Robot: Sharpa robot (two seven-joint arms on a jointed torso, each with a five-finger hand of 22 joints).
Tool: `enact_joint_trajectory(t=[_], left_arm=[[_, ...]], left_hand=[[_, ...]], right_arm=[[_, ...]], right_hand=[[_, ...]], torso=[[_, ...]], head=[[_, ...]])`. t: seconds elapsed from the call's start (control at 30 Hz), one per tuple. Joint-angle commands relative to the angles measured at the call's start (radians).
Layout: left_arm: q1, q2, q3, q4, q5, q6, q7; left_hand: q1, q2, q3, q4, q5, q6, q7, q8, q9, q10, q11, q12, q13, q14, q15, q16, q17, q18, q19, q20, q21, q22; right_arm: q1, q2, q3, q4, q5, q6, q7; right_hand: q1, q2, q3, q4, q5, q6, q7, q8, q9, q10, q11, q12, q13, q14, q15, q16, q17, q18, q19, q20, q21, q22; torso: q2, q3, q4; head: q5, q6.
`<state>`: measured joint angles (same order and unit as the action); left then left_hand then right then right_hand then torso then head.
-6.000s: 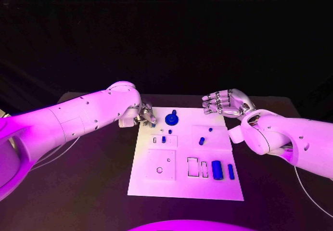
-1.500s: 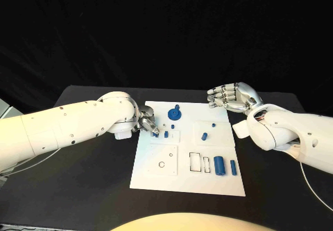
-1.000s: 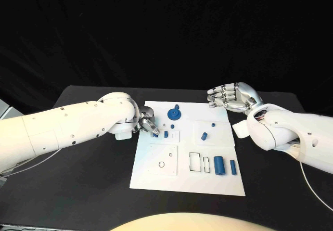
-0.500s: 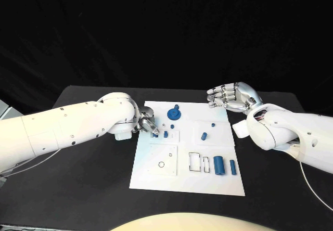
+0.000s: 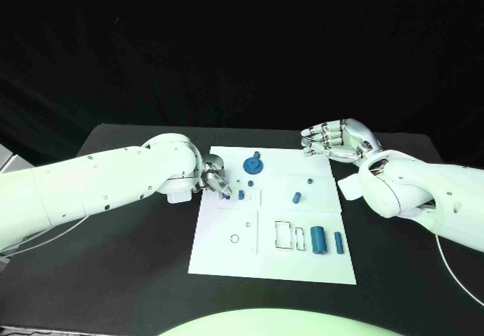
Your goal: Assemble the parts on the task board
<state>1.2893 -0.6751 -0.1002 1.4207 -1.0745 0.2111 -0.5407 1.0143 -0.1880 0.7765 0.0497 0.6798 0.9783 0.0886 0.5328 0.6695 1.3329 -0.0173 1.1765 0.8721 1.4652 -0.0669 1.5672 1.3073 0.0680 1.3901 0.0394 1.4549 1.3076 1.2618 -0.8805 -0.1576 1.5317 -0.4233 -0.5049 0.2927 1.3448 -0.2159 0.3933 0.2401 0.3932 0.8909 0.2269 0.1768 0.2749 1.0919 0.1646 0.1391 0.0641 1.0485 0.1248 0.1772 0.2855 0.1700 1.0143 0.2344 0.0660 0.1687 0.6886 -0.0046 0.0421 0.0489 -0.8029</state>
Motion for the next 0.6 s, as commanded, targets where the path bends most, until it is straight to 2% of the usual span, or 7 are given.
enact_joint_trajectory(t=[0.03,0.27,0.3,0.5,0.6], left_arm=[[-0.004,0.005,-0.002,0.002,0.015,0.035,-0.005],[-0.004,0.008,-0.002,0.001,0.029,0.038,-0.019],[-0.004,0.009,-0.002,0.001,0.031,0.036,-0.02],[-0.003,0.013,-0.002,-0.004,0.039,0.025,-0.027],[-0.003,0.015,-0.002,-0.007,0.041,0.021,-0.028]], left_hand=[[0.004,0.006,0.183,-0.188,0.006,0.039,-0.032,0.004,0.002,0.0,-0.005,0.002,0.002,0.106,-0.009,0.004,0.263,-0.004,-0.002,-0.003,0.0,0.024],[-0.01,0.015,0.162,-0.172,-0.004,0.031,-0.029,0.007,0.009,-0.011,-0.002,-0.017,-0.024,0.106,-0.006,0.004,0.263,-0.002,-0.012,-0.001,-0.008,0.012],[-0.02,0.018,0.146,-0.159,-0.011,0.029,-0.03,0.014,0.014,-0.008,-0.002,-0.016,-0.021,0.106,-0.005,0.004,0.263,-0.002,-0.013,0.0,-0.01,0.011],[-0.03,0.023,0.113,-0.139,-0.022,0.022,-0.034,0.028,0.028,-0.004,-0.004,-0.017,-0.021,0.106,-0.005,0.004,0.263,-0.002,-0.014,0.002,-0.015,0.009],[-0.032,0.025,0.104,-0.133,-0.024,0.021,-0.035,0.031,0.031,-0.002,-0.005,-0.017,-0.019,0.106,-0.006,0.004,0.263,-0.002,-0.013,0.002,-0.016,0.009]], right_arm=[[0.0,0.0,0.0,0.001,-0.008,0.007,0.014],[0.0,-0.001,0.0,0.003,-0.008,0.006,0.014],[0.0,-0.001,0.0,0.003,-0.008,0.006,0.014],[0.0,-0.002,0.0,0.005,-0.008,0.006,0.014],[0.0,-0.003,0.0,0.006,-0.008,0.005,0.014]], right_hand=[[-0.008,0.003,-0.001,-0.003,0.003,0.005,0.001,-0.007,-0.001,0.004,0.0,-0.004,0.0,0.007,-0.002,-0.004,-0.001,0.015,0.009,0.0,0.003,-0.001],[-0.008,0.003,-0.001,-0.003,0.003,0.005,0.001,-0.007,-0.001,0.004,0.0,-0.004,0.0,0.007,-0.002,-0.004,-0.001,0.015,0.009,0.0,0.003,-0.001],[-0.008,0.003,-0.001,-0.003,0.003,0.005,0.001,-0.007,-0.001,0.004,0.0,-0.004,0.0,0.007,-0.002,-0.004,-0.001,0.015,0.009,0.0,0.003,-0.001],[-0.008,0.002,0.0,-0.005,0.004,0.005,0.001,-0.008,-0.002,0.004,0.0,-0.005,0.0,0.008,-0.002,-0.007,-0.003,0.015,0.01,-0.001,0.003,-0.006],[-0.008,0.002,0.0,-0.005,0.004,0.005,0.001,-0.008,-0.002,0.004,0.0,-0.005,0.0,0.008,-0.002,-0.007,-0.003,0.015,0.01,-0.001,0.003,-0.006]], torso=[[0.0,0.0012,-0.0005],[0.001,0.0004,-0.0019],[0.001,0.0006,-0.0015],[0.001,0.0018,-0.0012],[0.001,0.001,-0.001]], head=[[0.0,-0.001],[-0.002,-0.001],[-0.002,-0.001],[-0.003,-0.003],[-0.005,-0.004]])
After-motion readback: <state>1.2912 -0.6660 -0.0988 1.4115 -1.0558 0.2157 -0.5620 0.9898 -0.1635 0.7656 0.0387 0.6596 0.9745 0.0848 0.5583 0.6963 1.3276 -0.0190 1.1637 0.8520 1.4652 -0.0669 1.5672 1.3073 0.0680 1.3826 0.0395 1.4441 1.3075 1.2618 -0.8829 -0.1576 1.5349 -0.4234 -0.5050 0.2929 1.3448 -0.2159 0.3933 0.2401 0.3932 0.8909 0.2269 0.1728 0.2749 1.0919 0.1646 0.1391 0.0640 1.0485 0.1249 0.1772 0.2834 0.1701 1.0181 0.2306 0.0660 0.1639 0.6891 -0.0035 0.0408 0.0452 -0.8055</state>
